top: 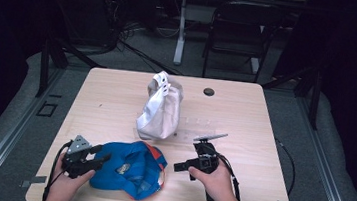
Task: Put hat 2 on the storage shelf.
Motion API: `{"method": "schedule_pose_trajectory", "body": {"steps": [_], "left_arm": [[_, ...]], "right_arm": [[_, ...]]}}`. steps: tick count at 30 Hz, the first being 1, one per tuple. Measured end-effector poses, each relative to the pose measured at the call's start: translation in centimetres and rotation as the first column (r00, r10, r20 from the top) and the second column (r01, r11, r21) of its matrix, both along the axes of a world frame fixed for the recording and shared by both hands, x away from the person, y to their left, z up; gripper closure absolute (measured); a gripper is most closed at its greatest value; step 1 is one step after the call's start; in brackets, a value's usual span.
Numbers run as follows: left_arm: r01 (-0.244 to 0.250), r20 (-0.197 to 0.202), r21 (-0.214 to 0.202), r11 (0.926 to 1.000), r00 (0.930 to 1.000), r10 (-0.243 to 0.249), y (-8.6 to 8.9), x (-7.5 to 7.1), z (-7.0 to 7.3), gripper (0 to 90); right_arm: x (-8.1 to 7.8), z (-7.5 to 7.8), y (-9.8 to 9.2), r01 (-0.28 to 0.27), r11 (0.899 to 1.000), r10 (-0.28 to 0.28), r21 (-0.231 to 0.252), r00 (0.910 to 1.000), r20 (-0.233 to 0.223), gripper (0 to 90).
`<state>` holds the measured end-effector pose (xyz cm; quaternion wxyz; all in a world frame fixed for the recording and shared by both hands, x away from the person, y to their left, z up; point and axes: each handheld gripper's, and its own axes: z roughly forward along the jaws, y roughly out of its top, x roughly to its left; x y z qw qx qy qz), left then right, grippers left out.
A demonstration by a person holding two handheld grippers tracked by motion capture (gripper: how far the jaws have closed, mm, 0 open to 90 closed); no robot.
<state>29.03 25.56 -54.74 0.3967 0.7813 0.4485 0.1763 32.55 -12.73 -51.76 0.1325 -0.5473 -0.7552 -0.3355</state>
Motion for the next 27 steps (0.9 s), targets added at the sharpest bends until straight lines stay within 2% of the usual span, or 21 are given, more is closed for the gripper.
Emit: {"method": "schedule_pose_trajectory", "body": {"steps": [2,5,6,7,8,11,12,13,14,16,17,18,20,21,23,24,27], "left_arm": [[-0.004,0.007,-0.005,1.0,1.0,0.004,-0.1,0.0,-0.1,49.6],[-0.005,0.006,-0.004,1.0,1.0,0.005,-0.1,0.0,-0.2,49.6],[-0.004,0.005,-0.003,1.0,1.0,0.004,-0.1,0.0,-0.2,49.6],[-0.004,0.005,-0.003,1.0,1.0,0.004,-0.1,0.0,-0.2,49.6],[-0.004,0.005,-0.003,1.0,1.0,0.004,-0.1,0.0,-0.2,49.6],[0.0,-0.002,0.004,1.0,1.0,0.0,-0.1,0.0,-0.1,49.7],[0.005,-0.003,0.007,1.0,1.0,-0.005,0.0,0.0,-0.1,49.7],[0.0,0.005,0.002,1.0,1.0,0.0,-0.1,0.0,-0.2,49.7],[0.004,0.002,0.002,1.0,1.0,-0.004,-0.1,0.0,-0.2,49.7],[0.004,-0.003,0.009,0.9999,1.0,-0.004,-0.1,0.0,-0.1,49.7],[0.004,-0.004,0.01,0.9999,1.0,-0.004,-0.1,0.0,-0.1,49.7],[0.005,-0.004,0.012,0.9999,1.0,-0.005,-0.1,0.0,-0.1,49.6],[0.005,-0.003,0.008,1.0,1.0,-0.005,-0.1,0.0,-0.2,49.6],[0.003,-0.003,0.011,0.9999,1.0,-0.003,-0.1,0.0,-0.2,49.7],[0.002,-0.004,0.013,0.9999,1.0,-0.002,-0.1,0.0,-0.2,49.7],[0.0,-0.004,0.011,0.9999,1.0,0.0,-0.1,0.0,-0.1,49.7],[-0.007,0.008,0.0,1.0,0.9999,0.007,-0.1,0.0,-0.2,49.6]], "right_arm": [[-0.1,-1.1,0.7,-0.019,1.0,0.019,0.008,0.9997,-0.014,61.1],[-0.1,-1.7,1.0,-0.025,1.0,0.025,0.002,0.9995,-0.018,61.0],[0.0,-1.9,1.3,-0.034,0.999,0.033,-0.042,0.9991,-0.027,61.0],[0.0,-1.9,1.3,-0.034,0.999,0.033,-0.042,0.9991,-0.027,61.0],[0.0,-2.4,1.7,-0.033,0.999,0.033,0.012,0.9985,-0.043,61.0],[0.1,-2.9,2.1,-0.033,0.999,0.035,0.035,0.9987,-0.039,61.0],[0.2,-3.0,2.3,-0.035,0.999,0.037,0.031,0.997,-0.068,60.8],[0.2,-3.0,2.3,-0.035,0.999,0.037,0.031,0.997,-0.068,60.8],[0.2,-3.3,2.5,-0.042,0.999,0.044,0.033,0.9979,-0.048,60.8],[0.2,-3.5,2.8,-0.051,0.998,0.052,0.023,0.9964,-0.066,60.7],[0.2,-3.8,3.0,-0.061,0.998,0.062,0.018,0.9969,-0.049,60.8],[0.2,-3.9,3.2,-0.059,0.998,0.061,0.02,0.995,-0.079,61.0],[0.3,-4.1,3.3,-0.063,0.998,0.065,0.022,0.9955,-0.069,61.0],[0.3,-4.3,3.5,-0.049,0.998,0.051,0.032,0.995,-0.086,61.0],[0.5,-4.6,3.6,-0.063,0.997,0.067,0.042,0.994,-0.087,61.0],[0.5,-4.8,3.8,-0.064,0.997,0.069,0.05,0.9918,-0.108,61.0],[0.5,-5.1,4.0,-0.069,0.996,0.075,0.05,0.9913,-0.108,60.9]]}}
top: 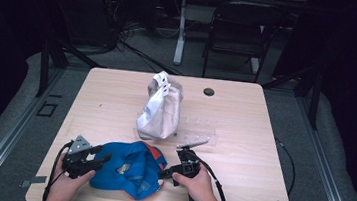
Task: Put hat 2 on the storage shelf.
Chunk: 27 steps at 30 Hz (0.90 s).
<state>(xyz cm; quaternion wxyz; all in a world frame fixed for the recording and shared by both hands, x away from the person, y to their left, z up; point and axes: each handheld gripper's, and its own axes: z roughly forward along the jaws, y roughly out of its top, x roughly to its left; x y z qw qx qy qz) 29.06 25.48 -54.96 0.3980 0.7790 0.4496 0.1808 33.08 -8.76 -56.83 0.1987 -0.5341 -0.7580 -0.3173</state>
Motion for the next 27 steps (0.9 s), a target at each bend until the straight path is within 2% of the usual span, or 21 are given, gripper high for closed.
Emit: {"method": "schedule_pose_trajectory", "body": {"steps": [3,4,5,6,7,11,15,20,21,27], "left_arm": [[0.001,-0.003,0.004,1.0,1.0,-0.001,0.0,0.0,0.0,49.7],[0.001,-0.002,0.004,1.0,1.0,-0.001,0.0,0.0,0.0,49.7],[0.003,-0.003,0.006,1.0,1.0,-0.003,0.0,0.0,0.0,49.7],[0.003,-0.003,0.006,1.0,1.0,-0.003,0.0,0.0,0.0,49.7],[0.008,-0.011,0.013,0.9999,0.9999,-0.008,0.0,0.0,0.1,49.7],[0.01,-0.008,0.014,0.9999,0.9999,-0.01,0.0,0.0,0.1,49.7],[0.007,-0.012,0.016,0.9999,0.9999,-0.007,-0.1,0.0,0.1,49.7],[0.008,-0.003,0.018,0.9998,1.0,-0.008,-0.2,0.0,0.0,49.7],[0.008,-0.003,0.019,0.9998,1.0,-0.008,-0.2,0.0,0.0,49.7],[0.009,-0.008,0.025,0.9996,0.9999,-0.009,-0.1,-0.1,0.1,49.7]], "right_arm": [[0.0,-0.2,0.2,0.006,1.0,-0.005,0.01,0.9998,-0.018,60.9],[0.1,-0.3,0.2,-0.003,1.0,0.004,0.02,0.9998,-0.018,61.0],[0.0,-0.3,0.3,0.007,0.999,-0.006,0.043,0.9992,-0.041,61.0],[0.0,-0.3,0.3,0.007,0.999,-0.006,0.043,0.9992,-0.041,61.0],[0.1,-0.3,0.3,0.001,0.998,0.0,0.063,0.9998,-0.021,61.2],[0.0,0.4,0.1,-0.004,0.995,0.008,0.097,0.9992,-0.039,63.0],[0.0,0.7,0.1,-0.012,0.994,0.015,0.108,0.9994,-0.031,66.8],[0.1,1.2,0.0,0.011,0.993,-0.003,0.119,0.9976,-0.07,73.4],[0.1,1.3,0.0,0.034,0.992,-0.024,0.122,0.9962,-0.084,76.1],[0.2,1.7,-0.2,0.047,0.99,-0.034,0.13,0.9944,-0.1,77.6]]}}
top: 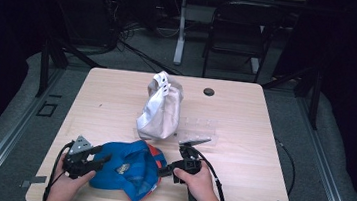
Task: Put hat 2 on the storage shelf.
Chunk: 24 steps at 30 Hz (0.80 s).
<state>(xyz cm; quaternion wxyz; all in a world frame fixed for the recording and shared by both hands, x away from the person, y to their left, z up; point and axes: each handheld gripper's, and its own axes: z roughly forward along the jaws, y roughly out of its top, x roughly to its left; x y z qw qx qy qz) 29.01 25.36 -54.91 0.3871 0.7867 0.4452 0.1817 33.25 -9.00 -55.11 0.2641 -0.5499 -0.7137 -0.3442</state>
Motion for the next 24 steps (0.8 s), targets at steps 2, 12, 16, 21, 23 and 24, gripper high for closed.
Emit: {"method": "schedule_pose_trajectory", "body": {"steps": [2,12,16,21,23,24], "left_arm": [[0.001,0.005,-0.003,1.0,1.0,-0.001,0.0,0.0,0.0,49.7],[-0.001,0.005,-0.005,1.0,1.0,0.001,-0.1,0.0,-0.1,49.7],[0.001,0.0,0.0,1.0,1.0,-0.001,0.0,0.0,0.0,49.7],[-0.002,-0.001,-0.003,1.0,1.0,0.002,0.1,0.0,0.0,49.7],[-0.003,0.005,-0.006,1.0,1.0,0.003,0.1,0.0,0.0,49.7],[-0.007,0.009,-0.013,0.9999,0.9999,0.007,0.1,0.0,0.0,49.7]], "right_arm": [[0.0,0.1,-0.1,-0.009,1.0,0.009,-0.009,1.0,0.004,77.6],[-0.1,1.7,-1.0,0.005,1.0,-0.004,-0.03,0.9996,0.027,77.9],[0.0,2.6,-2.1,-0.007,0.998,0.009,-0.059,0.9994,0.034,77.9],[-0.3,3.3,-2.9,0.021,0.999,-0.02,-0.042,0.999,0.04,77.9],[-0.3,3.9,-3.5,0.001,0.999,0.002,-0.053,0.9988,0.048,77.9],[-0.4,4.3,-4.0,-0.009,0.999,0.011,-0.046,0.9991,0.04,77.9]]}}
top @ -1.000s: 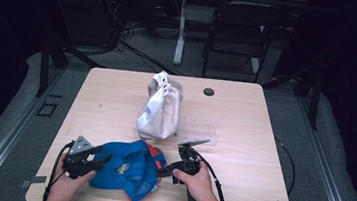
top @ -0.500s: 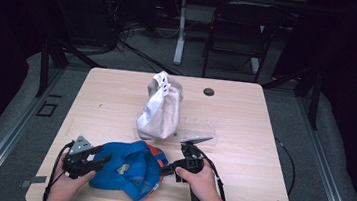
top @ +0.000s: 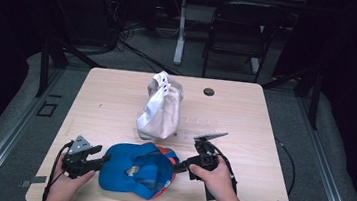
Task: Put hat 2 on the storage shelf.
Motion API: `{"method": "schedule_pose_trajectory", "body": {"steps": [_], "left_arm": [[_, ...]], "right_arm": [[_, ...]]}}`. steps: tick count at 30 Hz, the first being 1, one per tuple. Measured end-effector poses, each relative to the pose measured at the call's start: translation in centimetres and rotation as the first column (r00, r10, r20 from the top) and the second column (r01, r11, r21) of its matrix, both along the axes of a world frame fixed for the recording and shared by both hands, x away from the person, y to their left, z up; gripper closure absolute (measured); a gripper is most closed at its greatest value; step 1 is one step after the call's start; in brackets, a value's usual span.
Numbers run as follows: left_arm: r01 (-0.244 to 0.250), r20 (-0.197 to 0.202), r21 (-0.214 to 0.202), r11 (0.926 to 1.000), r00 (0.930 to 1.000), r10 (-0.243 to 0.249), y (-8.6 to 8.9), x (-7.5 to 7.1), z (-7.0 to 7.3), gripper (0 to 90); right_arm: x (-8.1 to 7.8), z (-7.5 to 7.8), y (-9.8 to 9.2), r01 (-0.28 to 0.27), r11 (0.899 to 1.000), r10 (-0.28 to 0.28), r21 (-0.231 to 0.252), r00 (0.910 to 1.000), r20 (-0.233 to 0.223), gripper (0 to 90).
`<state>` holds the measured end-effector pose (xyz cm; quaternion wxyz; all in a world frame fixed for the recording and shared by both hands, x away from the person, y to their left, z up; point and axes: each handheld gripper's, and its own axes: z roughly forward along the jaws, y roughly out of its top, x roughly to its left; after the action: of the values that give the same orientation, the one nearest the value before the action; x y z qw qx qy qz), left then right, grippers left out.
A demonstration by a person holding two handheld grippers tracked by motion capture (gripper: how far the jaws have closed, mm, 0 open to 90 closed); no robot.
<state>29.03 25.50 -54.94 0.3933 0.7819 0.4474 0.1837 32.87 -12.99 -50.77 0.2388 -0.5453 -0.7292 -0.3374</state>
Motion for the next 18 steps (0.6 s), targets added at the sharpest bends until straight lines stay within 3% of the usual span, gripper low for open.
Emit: {"method": "schedule_pose_trajectory", "body": {"steps": [1,2,8,10,18], "left_arm": [[-0.002,-0.001,0.001,1.0,1.0,0.002,0.0,0.0,0.0,49.7],[-0.001,-0.001,0.002,1.0,1.0,0.001,0.0,0.0,0.0,49.7],[0.006,-0.011,0.012,0.9999,0.9999,-0.006,-0.1,0.0,0.0,49.7],[0.005,-0.01,0.011,0.9999,0.9999,-0.005,-0.1,0.0,0.0,49.7],[0.005,-0.014,0.005,1.0,0.9999,-0.005,0.0,0.1,-0.1,49.7]], "right_arm": [[-0.1,0.4,-0.5,0.002,1.0,-0.002,0.023,1.0,0.005,78.0],[-0.2,0.7,-0.8,-0.002,1.0,0.002,0.003,1.0,0.007,78.0],[-0.6,2.4,-2.2,0.009,1.0,-0.009,-0.006,0.9999,0.011,78.1],[-0.5,2.9,-2.7,0.024,1.0,-0.024,0.016,0.9996,0.015,78.1],[0.0,5.1,-4.5,0.042,0.998,-0.04,0.053,0.9985,-0.038,78.1]]}}
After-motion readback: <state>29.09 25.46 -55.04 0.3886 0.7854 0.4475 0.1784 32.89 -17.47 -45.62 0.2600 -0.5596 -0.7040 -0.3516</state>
